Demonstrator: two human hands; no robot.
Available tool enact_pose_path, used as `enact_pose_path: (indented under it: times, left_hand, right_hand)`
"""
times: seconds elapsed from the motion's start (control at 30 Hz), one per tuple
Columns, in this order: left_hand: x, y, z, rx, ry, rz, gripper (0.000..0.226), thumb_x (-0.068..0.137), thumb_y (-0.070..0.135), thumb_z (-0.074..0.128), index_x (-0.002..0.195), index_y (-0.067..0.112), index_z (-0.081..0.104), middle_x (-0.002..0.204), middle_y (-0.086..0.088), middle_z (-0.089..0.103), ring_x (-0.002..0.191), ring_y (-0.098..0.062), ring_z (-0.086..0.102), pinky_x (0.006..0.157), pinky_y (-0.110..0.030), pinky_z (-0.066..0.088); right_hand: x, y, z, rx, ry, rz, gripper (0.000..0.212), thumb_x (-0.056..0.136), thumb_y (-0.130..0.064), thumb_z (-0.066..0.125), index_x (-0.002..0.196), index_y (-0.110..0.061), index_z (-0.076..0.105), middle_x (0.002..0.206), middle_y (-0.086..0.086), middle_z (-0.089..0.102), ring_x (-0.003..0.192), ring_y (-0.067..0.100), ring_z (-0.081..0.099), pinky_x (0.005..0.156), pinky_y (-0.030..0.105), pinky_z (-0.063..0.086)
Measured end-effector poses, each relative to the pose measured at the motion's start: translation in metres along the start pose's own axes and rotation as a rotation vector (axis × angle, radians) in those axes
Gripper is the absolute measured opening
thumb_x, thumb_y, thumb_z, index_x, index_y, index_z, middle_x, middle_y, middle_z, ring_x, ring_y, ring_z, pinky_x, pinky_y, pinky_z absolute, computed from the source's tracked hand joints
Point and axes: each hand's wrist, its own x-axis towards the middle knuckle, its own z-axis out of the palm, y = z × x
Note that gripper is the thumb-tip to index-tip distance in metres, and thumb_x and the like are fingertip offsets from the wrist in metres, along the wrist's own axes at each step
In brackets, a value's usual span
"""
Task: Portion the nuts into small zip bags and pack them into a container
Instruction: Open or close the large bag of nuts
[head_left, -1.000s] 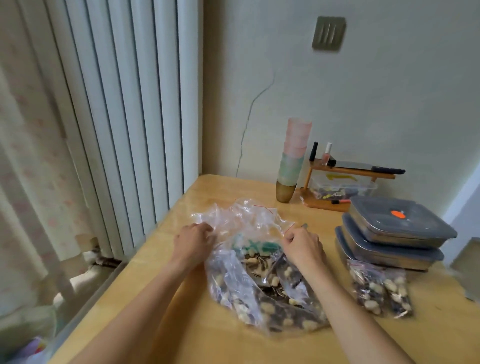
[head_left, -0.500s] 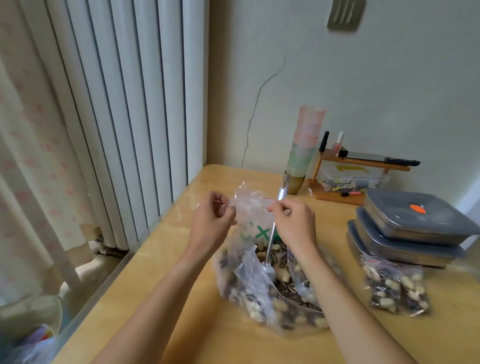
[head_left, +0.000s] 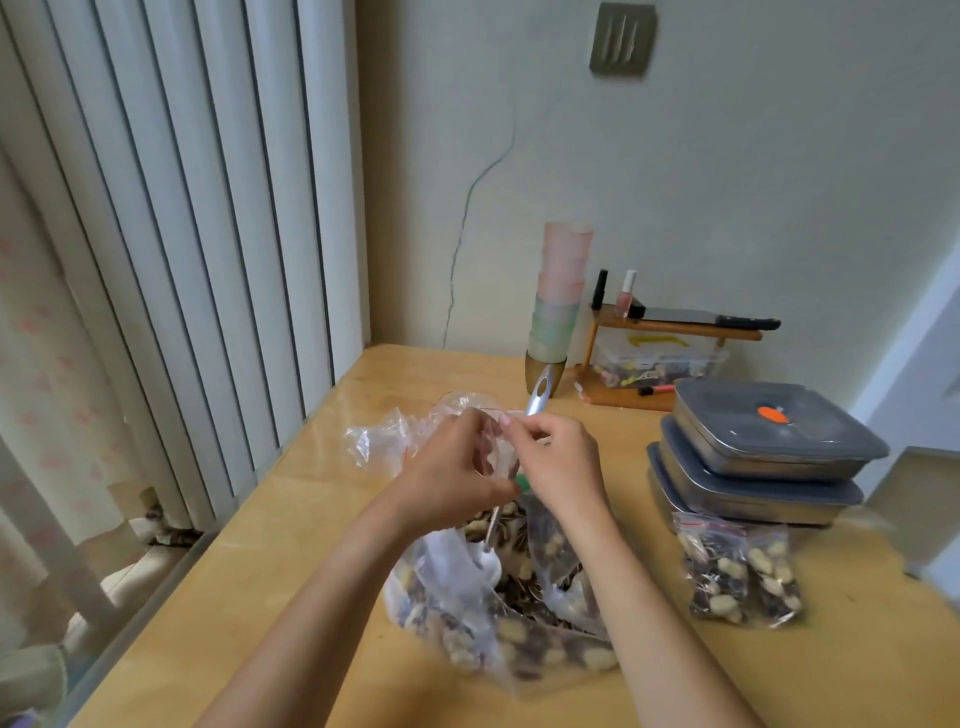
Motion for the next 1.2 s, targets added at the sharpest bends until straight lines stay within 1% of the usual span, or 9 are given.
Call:
enact_pose_path:
  times: [0.1, 0.17, 0.43, 0.6, 0.7, 0.83, 0.97, 1.1, 1.2]
  left_hand:
    - [0.005, -0.002, 0.003, -0.066, 0.016, -0.021, 0.049, 0.077, 0.004, 0.071, 0.117, 0.024, 0.051, 0.096, -0.004, 0.055, 0.068, -0.012, 0.057, 0.068, -0.039, 0.054]
    - [0.010, -0.002, 0.002, -0.033, 0.123, -0.025, 0.041, 0.079, 0.004, 0.067, 0.114, 0.024, 0.057, 0.099, -0.005, 0.054, 0.063, -0.009, 0.054, 0.054, -0.020, 0.046]
    - [0.016, -0.009, -0.011, 0.116, 0.167, -0.144, 0.038, 0.083, 0.022, 0.075, 0.118, 0.030, 0.062, 0.110, -0.001, 0.055, 0.070, -0.010, 0.057, 0.048, -0.013, 0.037]
    - [0.019, -0.004, -0.009, -0.009, 0.137, -0.078, 0.036, 0.084, 0.026, 0.079, 0.118, 0.030, 0.068, 0.105, 0.001, 0.058, 0.080, -0.011, 0.067, 0.058, -0.020, 0.049]
    - [0.020, -0.004, -0.009, -0.064, 0.037, -0.099, 0.056, 0.080, 0.017, 0.084, 0.131, 0.018, 0.062, 0.121, -0.003, 0.055, 0.079, -0.009, 0.070, 0.059, -0.019, 0.055]
    - [0.020, -0.007, -0.010, 0.280, -0.031, -0.033, 0.078, 0.076, 0.022, 0.086, 0.145, 0.020, 0.049, 0.132, -0.001, 0.037, 0.103, -0.013, 0.057, 0.082, -0.017, 0.048]
    - [0.019, -0.011, -0.008, 0.464, 0.015, 0.065, 0.057, 0.077, 0.039, 0.081, 0.129, 0.033, 0.058, 0.132, 0.005, 0.043, 0.125, -0.019, 0.032, 0.102, -0.034, 0.033]
    - [0.022, -0.017, -0.007, 0.391, 0.096, 0.072, 0.048, 0.079, 0.044, 0.079, 0.114, 0.026, 0.051, 0.117, 0.013, 0.055, 0.113, -0.012, 0.051, 0.096, -0.036, 0.035]
    - [0.023, -0.018, -0.007, 0.353, 0.127, 0.051, 0.043, 0.083, 0.037, 0.079, 0.107, 0.022, 0.047, 0.093, 0.014, 0.058, 0.089, -0.014, 0.058, 0.090, -0.040, 0.047]
  right_hand:
    - [0.003, 0.003, -0.004, -0.064, -0.035, 0.014, 0.055, 0.098, -0.042, 0.063, 0.058, -0.007, 0.048, 0.055, 0.005, 0.038, 0.058, 0.019, 0.033, 0.057, 0.035, 0.030]
    - [0.004, 0.005, -0.005, -0.091, -0.052, 0.021, 0.056, 0.099, -0.039, 0.063, 0.057, -0.012, 0.037, 0.055, 0.003, 0.030, 0.057, 0.016, 0.028, 0.056, 0.034, 0.026]
    - [0.005, 0.006, -0.003, -0.086, -0.029, -0.021, 0.045, 0.098, -0.041, 0.062, 0.078, -0.001, 0.070, 0.075, 0.015, 0.066, 0.078, 0.028, 0.061, 0.074, 0.035, 0.051]
    - [0.000, -0.004, -0.005, -0.007, -0.180, -0.021, 0.035, 0.097, -0.047, 0.065, 0.081, -0.021, 0.079, 0.082, -0.011, 0.070, 0.089, 0.001, 0.062, 0.075, 0.023, 0.047]
    - [0.002, -0.002, -0.005, 0.016, -0.189, 0.000, 0.027, 0.097, -0.040, 0.068, 0.080, -0.023, 0.080, 0.081, -0.016, 0.073, 0.089, -0.006, 0.063, 0.076, 0.020, 0.045]
    - [0.001, -0.002, -0.006, 0.029, -0.187, 0.006, 0.026, 0.099, -0.034, 0.067, 0.081, -0.020, 0.080, 0.077, -0.017, 0.073, 0.081, -0.007, 0.062, 0.073, 0.020, 0.044]
    - [-0.001, -0.003, -0.007, 0.063, -0.216, 0.016, 0.028, 0.098, -0.038, 0.067, 0.077, -0.022, 0.077, 0.050, -0.022, 0.056, 0.053, -0.005, 0.049, 0.065, 0.024, 0.038]
    - [0.000, 0.000, -0.007, 0.060, -0.212, 0.038, 0.033, 0.098, -0.042, 0.065, 0.077, -0.020, 0.077, 0.052, -0.017, 0.055, 0.055, -0.001, 0.048, 0.069, 0.027, 0.043]
    - [0.001, 0.003, -0.004, 0.065, -0.188, 0.063, 0.019, 0.093, -0.035, 0.072, 0.081, -0.021, 0.073, 0.073, -0.015, 0.067, 0.069, 0.004, 0.057, 0.070, 0.026, 0.045]
